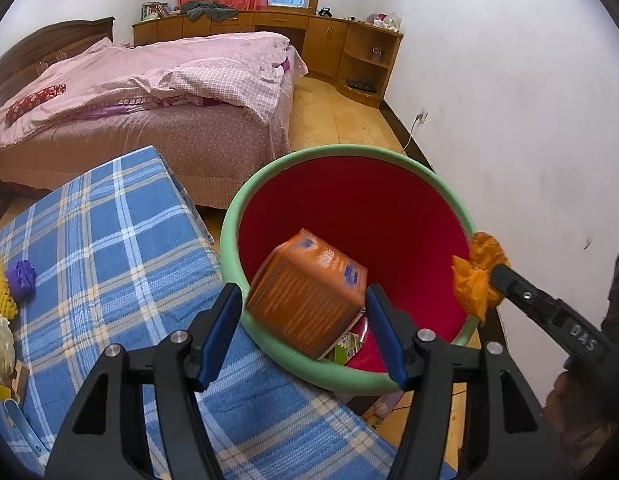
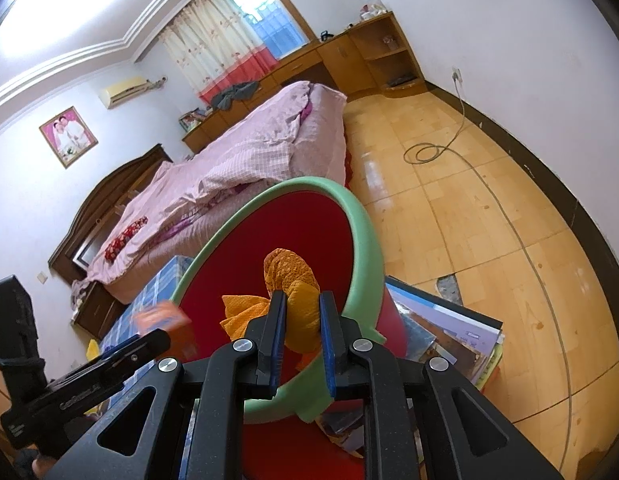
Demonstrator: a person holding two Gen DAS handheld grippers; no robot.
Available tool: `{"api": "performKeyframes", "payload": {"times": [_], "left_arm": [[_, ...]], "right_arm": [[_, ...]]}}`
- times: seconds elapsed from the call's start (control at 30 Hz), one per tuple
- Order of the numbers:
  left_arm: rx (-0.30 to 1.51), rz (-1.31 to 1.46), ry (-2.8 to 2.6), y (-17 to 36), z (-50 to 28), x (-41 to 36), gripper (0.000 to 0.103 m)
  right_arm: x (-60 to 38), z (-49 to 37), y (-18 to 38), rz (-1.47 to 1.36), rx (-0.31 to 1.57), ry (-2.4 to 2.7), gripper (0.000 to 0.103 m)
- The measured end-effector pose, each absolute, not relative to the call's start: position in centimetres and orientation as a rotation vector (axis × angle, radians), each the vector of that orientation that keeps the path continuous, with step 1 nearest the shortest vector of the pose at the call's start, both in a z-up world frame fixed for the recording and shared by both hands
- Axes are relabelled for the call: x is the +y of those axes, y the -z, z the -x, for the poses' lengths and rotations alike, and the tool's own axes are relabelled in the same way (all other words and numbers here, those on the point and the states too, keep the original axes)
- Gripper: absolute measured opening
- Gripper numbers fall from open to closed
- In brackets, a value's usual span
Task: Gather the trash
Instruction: 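Open both grippers to drop the orange box and foam net into the bucket, then move both open grippers back over the trash on the table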
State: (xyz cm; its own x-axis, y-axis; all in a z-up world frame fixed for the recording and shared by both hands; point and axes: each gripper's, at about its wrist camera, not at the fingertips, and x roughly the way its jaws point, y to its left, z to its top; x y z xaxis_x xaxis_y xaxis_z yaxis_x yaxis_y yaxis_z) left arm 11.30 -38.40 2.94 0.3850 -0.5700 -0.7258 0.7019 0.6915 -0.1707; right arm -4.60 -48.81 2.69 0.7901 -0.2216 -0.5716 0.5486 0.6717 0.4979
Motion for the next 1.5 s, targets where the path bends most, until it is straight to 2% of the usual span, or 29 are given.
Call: {"api": "performKeyframes", "payload": {"times": [0.17,0.23,0.47,0.6,0.83,0.93,1.5], "left_arm": [[0.835,-0.166,0.816,-3.5,-11.0,-38.2,0.066],[0.831,-0.159,0.817,-3.8,-10.9,-37.9,0.066],[0.831,-0.141,0.809,-4.5,-10.6,-36.5,0.066],[0.814,-0.126,0.794,-5.4,-10.2,-34.8,0.066],[0.798,-0.095,0.729,-6.6,-10.2,-31.2,0.066],[0.795,-0.083,0.691,-6.9,-10.2,-29.3,0.066],[0.785,0.004,0.432,-6.5,-13.2,-17.0,0.066]], "right_arm": [[-48.8,3.9,-2.6,-0.728,0.513,0.439,0.023],[-48.7,4.1,-2.5,-0.736,0.513,0.428,0.031],[-48.3,4.5,-2.6,-0.753,0.515,0.417,0.034],[-47.8,5.0,-2.9,-0.752,0.505,0.411,0.040],[-45.7,5.5,-4.1,-0.730,0.502,0.371,0.041],[-44.8,5.5,-4.6,-0.721,0.503,0.354,0.051],[-39.3,3.5,-4.7,-0.665,0.574,0.276,0.055]]}}
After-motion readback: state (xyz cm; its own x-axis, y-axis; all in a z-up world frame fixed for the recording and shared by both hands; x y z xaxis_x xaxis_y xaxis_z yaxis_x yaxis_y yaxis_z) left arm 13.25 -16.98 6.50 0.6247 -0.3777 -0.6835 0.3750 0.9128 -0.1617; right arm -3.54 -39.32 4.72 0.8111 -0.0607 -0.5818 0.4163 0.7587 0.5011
